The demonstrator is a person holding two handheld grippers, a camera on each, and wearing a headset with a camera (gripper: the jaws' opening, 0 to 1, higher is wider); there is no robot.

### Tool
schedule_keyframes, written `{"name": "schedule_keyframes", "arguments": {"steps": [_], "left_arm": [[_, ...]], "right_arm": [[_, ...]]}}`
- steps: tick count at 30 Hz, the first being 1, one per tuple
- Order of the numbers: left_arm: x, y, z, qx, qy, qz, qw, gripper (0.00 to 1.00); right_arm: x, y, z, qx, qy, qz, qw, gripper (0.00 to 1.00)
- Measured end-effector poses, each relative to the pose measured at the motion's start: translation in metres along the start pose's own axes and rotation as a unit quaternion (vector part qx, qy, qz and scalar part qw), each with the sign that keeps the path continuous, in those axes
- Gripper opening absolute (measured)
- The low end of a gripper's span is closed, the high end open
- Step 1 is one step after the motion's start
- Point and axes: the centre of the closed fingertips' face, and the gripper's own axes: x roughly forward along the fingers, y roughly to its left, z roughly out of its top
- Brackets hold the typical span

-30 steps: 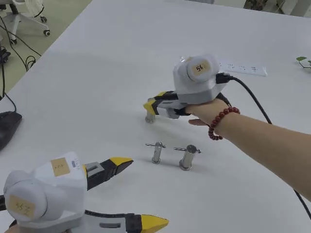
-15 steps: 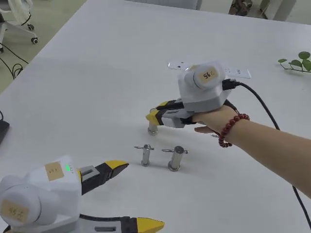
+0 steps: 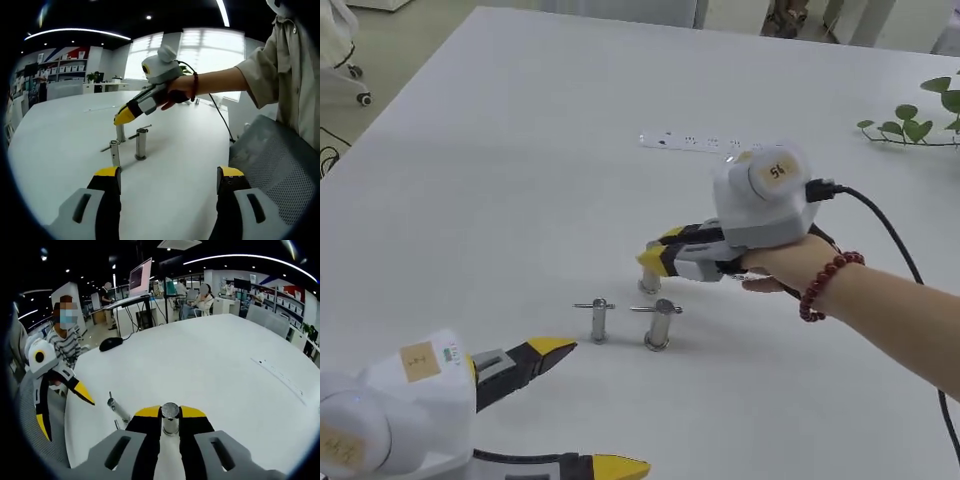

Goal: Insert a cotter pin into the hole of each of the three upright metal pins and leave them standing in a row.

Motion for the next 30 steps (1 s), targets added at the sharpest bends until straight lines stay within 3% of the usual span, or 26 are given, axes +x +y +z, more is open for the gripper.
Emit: {"name": "schedule_keyframes", "arguments": {"steps": [9,19,30], "left_arm": [[0.001,-0.005,0.003,0.008,0.001,-0.004,1.0000,0.78],[0.002,-0.010,0.005,0.008,-0.002,-0.007,0.9999,0.78],[0.003,-0.018,0.008,0.018,-0.004,-0.014,0.9997,0.78]], "right_arm": [[-0.019,-0.004,-0.019,-0.009,0.009,-0.007,0.9999,0.12],[-0.047,0.003,-0.041,-0.019,0.021,-0.009,0.9996,0.12],[-0.072,0.029,-0.061,-0.043,0.035,0.026,0.9981,0.12]]}}
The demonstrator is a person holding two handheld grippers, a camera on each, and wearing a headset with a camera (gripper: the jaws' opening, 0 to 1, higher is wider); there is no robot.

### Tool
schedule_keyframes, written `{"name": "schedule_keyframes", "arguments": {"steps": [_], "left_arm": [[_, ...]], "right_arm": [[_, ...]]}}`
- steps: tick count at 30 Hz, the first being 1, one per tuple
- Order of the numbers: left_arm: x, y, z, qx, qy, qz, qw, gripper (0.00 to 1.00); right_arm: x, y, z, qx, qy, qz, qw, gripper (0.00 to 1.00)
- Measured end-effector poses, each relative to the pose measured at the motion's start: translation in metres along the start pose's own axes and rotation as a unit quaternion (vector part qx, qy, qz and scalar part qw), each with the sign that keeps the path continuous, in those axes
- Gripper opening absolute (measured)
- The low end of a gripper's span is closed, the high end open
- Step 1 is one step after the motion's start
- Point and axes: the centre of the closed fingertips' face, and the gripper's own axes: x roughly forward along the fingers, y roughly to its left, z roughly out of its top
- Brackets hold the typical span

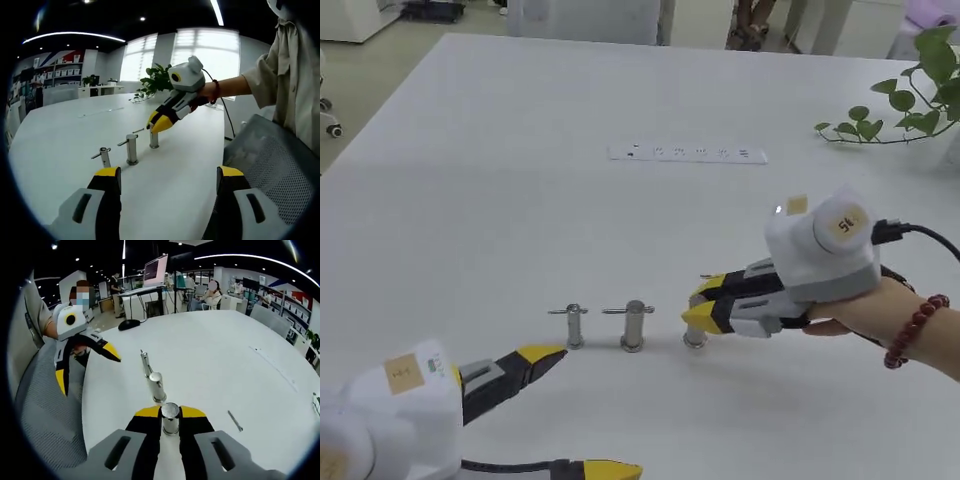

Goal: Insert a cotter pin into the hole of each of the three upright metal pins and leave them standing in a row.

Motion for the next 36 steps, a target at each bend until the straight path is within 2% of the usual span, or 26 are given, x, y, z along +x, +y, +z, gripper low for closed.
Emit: {"name": "schedule_keyframes", "arguments": {"steps": [6,11,20,31,36], "left_arm": [[0.000,-0.002,-0.001,0.001,0.001,-0.001,1.0000,0.77],[0.000,-0.005,-0.003,0.003,0.002,-0.004,1.0000,0.77],[-0.002,-0.005,-0.004,0.005,-0.001,-0.003,1.0000,0.76],[-0.005,-0.004,-0.004,0.003,-0.003,-0.002,1.0000,0.75],[-0.005,-0.004,-0.005,0.001,-0.004,-0.002,1.0000,0.74]], "right_arm": [[-0.005,0.018,-0.005,-0.019,0.005,0.026,0.9995,0.12],[-0.003,0.036,-0.004,-0.031,-0.002,0.054,0.9981,0.13],[0.005,0.064,0.003,-0.064,-0.015,0.104,0.9924,0.13],[0.016,0.088,0.005,-0.094,-0.025,0.147,0.9844,0.13],[0.019,0.091,0.002,-0.105,-0.023,0.151,0.9826,0.13]]}}
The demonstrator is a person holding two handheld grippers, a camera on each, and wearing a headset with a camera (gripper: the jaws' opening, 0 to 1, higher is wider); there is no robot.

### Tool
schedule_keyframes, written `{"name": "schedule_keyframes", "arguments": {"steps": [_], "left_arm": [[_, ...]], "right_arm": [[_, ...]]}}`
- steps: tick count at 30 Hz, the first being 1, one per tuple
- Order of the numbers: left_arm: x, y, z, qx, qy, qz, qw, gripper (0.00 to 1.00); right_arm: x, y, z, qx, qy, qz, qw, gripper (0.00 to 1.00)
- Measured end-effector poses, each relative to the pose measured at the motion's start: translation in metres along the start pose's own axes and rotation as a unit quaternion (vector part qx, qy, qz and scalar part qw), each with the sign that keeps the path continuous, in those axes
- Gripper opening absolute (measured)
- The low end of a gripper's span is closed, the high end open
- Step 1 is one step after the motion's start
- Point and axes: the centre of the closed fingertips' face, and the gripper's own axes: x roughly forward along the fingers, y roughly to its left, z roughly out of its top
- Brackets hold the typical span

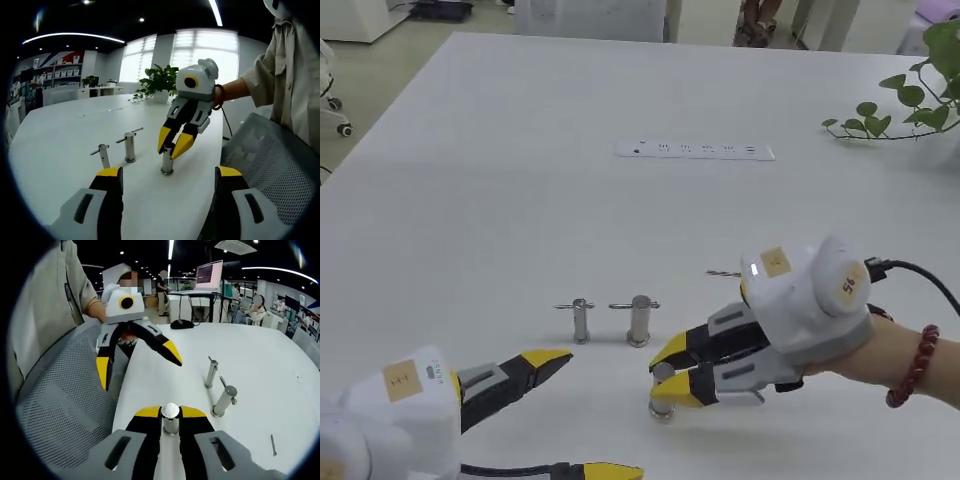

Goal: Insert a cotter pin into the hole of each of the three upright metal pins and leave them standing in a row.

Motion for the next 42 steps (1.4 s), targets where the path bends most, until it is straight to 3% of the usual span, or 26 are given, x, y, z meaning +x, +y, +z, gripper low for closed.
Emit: {"name": "schedule_keyframes", "arguments": {"steps": [8,23,35,42], "left_arm": [[-0.001,-0.001,-0.001,0.000,-0.001,0.001,1.0000,0.74],[-0.003,-0.003,-0.001,0.000,-0.003,0.001,1.0000,0.74],[-0.004,-0.003,0.002,0.001,-0.004,0.004,1.0000,0.74],[-0.003,-0.003,0.005,0.000,-0.005,0.005,1.0000,0.76]], "right_arm": [[0.002,0.004,-0.004,-0.007,0.000,0.011,0.9999,0.13],[0.001,0.004,-0.005,-0.009,-0.010,0.005,0.9999,0.14],[-0.004,0.006,0.003,0.022,-0.034,0.005,0.9992,0.22],[-0.019,0.001,0.015,0.054,-0.047,-0.001,0.9974,0.29]]}}
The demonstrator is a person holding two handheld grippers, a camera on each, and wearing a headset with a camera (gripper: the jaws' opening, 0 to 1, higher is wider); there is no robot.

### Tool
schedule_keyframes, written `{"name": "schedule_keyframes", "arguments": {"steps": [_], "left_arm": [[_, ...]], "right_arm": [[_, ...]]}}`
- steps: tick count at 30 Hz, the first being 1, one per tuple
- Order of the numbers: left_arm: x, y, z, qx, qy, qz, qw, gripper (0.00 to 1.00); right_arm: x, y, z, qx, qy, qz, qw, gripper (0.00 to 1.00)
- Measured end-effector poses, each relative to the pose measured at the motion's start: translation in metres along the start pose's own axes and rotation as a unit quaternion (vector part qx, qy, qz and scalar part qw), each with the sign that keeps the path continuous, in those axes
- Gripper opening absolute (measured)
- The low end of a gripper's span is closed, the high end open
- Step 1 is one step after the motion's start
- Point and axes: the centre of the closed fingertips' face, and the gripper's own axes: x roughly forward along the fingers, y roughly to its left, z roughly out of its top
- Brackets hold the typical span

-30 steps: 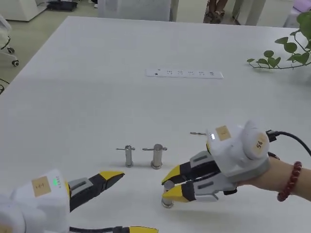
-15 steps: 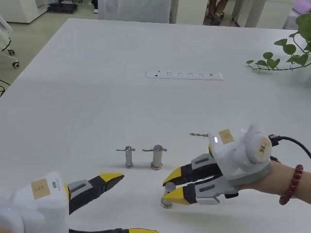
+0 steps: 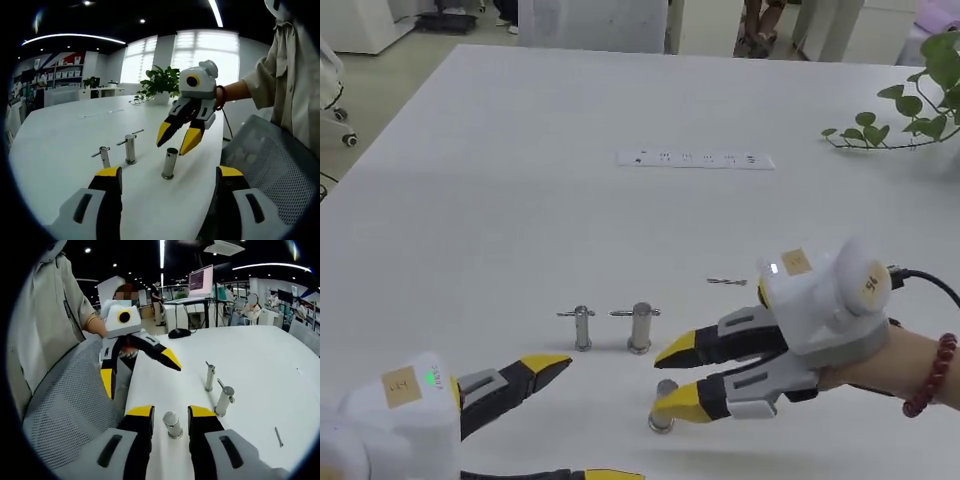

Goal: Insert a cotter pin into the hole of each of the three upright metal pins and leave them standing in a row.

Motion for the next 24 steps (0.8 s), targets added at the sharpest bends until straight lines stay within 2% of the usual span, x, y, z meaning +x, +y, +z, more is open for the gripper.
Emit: {"name": "schedule_keyframes", "arguments": {"steps": [5,9,16,24], "left_arm": [[0.001,0.000,0.003,0.001,-0.001,-0.001,1.0000,0.77],[0.002,0.000,0.006,0.001,-0.003,-0.002,1.0000,0.78],[0.003,0.001,0.007,-0.001,-0.001,-0.001,1.0000,0.79],[0.004,0.003,0.008,-0.005,0.001,0.001,1.0000,0.81]], "right_arm": [[-0.016,-0.013,0.007,0.009,-0.003,-0.018,0.9998,0.30],[-0.028,-0.025,0.007,0.013,0.000,-0.032,0.9994,0.30],[-0.046,-0.056,-0.002,0.018,0.022,-0.066,0.9974,0.32],[-0.058,-0.082,-0.019,0.027,0.051,-0.090,0.9943,0.37]]}}
